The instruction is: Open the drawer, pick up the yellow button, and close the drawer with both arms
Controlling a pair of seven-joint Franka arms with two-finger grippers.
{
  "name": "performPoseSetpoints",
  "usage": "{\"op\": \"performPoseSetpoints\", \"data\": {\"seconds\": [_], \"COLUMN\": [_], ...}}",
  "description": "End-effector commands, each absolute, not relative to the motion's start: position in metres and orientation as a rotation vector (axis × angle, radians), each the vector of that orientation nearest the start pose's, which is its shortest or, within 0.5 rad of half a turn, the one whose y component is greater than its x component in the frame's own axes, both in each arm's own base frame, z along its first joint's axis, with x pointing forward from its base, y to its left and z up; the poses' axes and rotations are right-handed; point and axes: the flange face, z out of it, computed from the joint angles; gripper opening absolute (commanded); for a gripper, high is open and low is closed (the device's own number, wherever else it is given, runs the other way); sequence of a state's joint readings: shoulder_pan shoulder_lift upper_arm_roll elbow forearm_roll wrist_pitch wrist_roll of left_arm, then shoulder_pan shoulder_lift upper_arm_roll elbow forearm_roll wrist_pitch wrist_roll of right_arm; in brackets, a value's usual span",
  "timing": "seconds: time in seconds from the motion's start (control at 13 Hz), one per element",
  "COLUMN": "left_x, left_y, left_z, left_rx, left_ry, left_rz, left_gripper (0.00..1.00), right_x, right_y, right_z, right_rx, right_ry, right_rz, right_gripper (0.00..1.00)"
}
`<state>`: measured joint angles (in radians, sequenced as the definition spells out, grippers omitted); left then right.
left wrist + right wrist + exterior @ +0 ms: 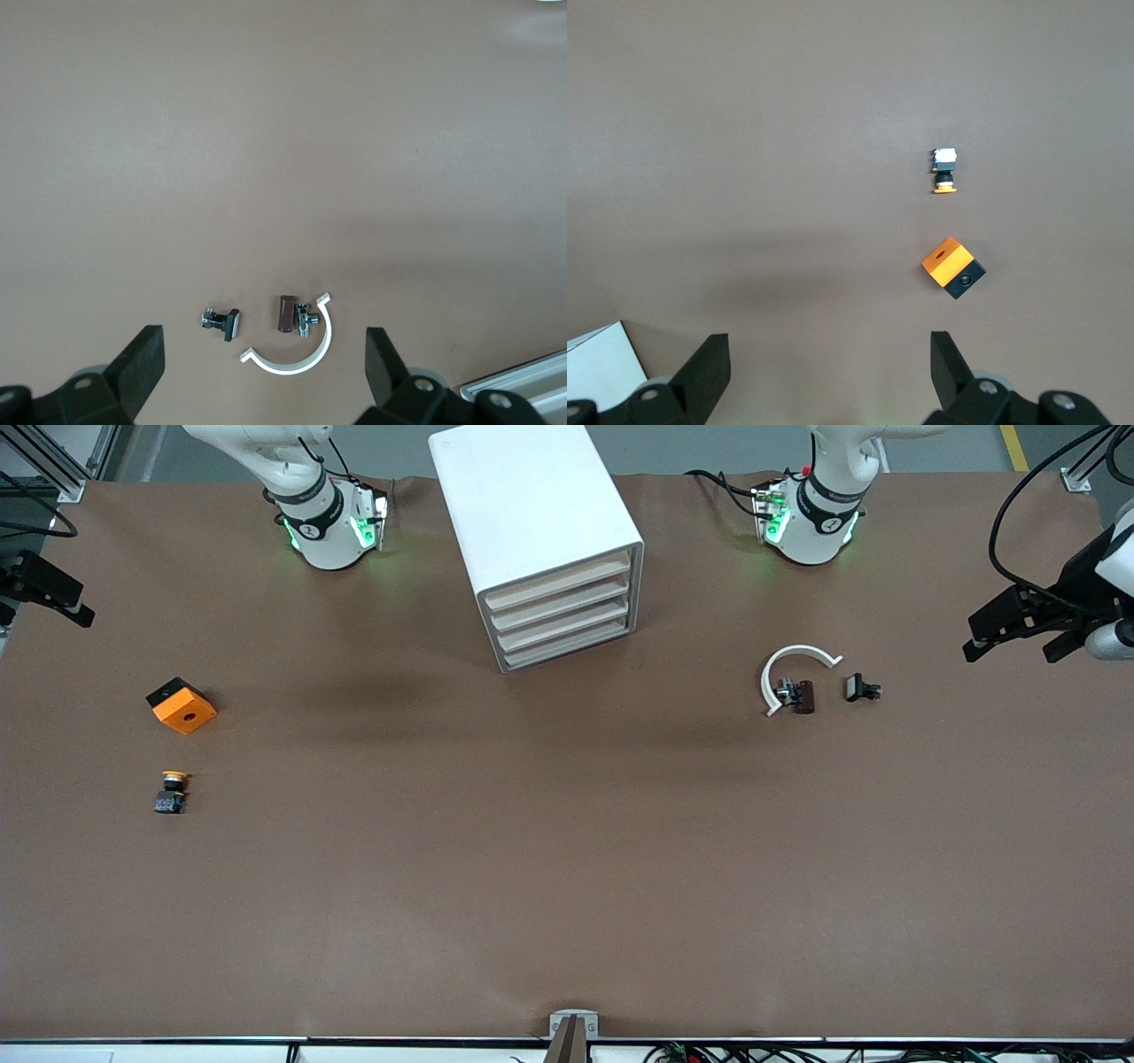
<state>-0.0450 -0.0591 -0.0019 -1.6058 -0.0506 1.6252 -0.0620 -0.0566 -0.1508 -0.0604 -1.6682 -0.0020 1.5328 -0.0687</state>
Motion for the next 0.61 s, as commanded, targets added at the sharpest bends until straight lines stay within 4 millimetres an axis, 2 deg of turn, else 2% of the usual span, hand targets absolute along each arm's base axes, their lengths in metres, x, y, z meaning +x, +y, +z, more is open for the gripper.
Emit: {"op": "performPoseSetpoints", "data": {"seconds": [0.0, 0.54], "left_x": [0.5399, 0.5398], "left_y": [-0.0335, -0.0335], "left_z": [0.6578, 0.6621], "left_rx": [-3.178, -3.178], "left_ry": [-0.043, -0.043], "left_rz": [-0.142, -0.157], "left_gripper": [1.00, 1.00], "right_x": [0.4881, 0.4881], "right_y": [-0.0632, -0.0632], "right_z": [0.6575, 0.6575], "right_rx": [-3.140, -3.140], "right_ry": [0.064, 0.064], "right_rz": [-0.031, -0.031], "right_gripper": [1.00, 1.00]}}
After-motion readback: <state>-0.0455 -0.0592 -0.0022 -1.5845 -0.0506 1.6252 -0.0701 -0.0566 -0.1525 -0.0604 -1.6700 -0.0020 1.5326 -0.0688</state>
